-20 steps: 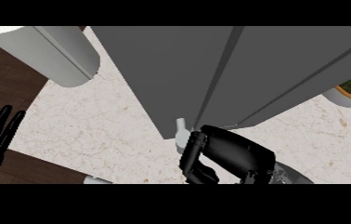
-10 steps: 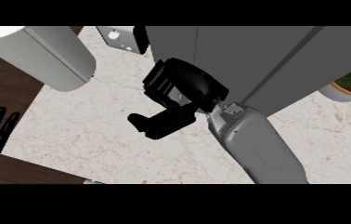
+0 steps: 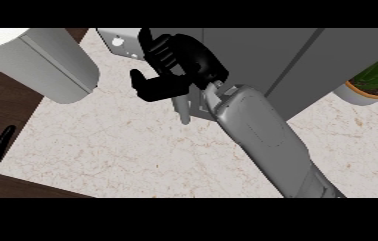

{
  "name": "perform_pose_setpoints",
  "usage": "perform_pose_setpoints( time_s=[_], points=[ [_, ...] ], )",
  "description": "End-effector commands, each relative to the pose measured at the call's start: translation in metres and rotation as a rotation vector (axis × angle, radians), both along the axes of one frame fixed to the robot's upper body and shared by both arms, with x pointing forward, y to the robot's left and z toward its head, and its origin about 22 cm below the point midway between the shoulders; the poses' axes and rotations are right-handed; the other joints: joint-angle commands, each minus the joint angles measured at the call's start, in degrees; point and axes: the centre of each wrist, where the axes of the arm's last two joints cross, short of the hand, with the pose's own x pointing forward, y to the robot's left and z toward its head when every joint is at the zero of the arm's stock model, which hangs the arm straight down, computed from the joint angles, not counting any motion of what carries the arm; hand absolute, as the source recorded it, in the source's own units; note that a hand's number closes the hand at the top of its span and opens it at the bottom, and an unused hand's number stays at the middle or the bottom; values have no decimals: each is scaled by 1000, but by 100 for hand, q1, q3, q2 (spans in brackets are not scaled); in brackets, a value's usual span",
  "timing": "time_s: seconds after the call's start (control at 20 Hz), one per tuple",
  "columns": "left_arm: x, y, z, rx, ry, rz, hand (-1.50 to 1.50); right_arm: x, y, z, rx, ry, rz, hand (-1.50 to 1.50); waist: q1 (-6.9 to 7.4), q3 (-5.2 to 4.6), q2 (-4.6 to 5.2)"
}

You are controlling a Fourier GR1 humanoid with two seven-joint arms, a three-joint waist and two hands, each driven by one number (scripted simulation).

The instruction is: Pick up the bottled water, place it into the cabinet and close the cabinet

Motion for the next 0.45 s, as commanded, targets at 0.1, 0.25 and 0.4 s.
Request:
perform_pose_setpoints(
  time_s=[0.1,0.25,0.4],
  points=[
    [-3,9,1,0,6,13,-150,34,-4,15,133,13,-212,-150,-61,-16,117],
    [-6,7,0,-12,-1,15,-150,35,-3,20,181,38,-230,-150,-83,-11,91],
    [-8,4,-3,-9,2,3,-150,35,1,15,194,37,-225,-150,-87,-12,138]
  ],
)
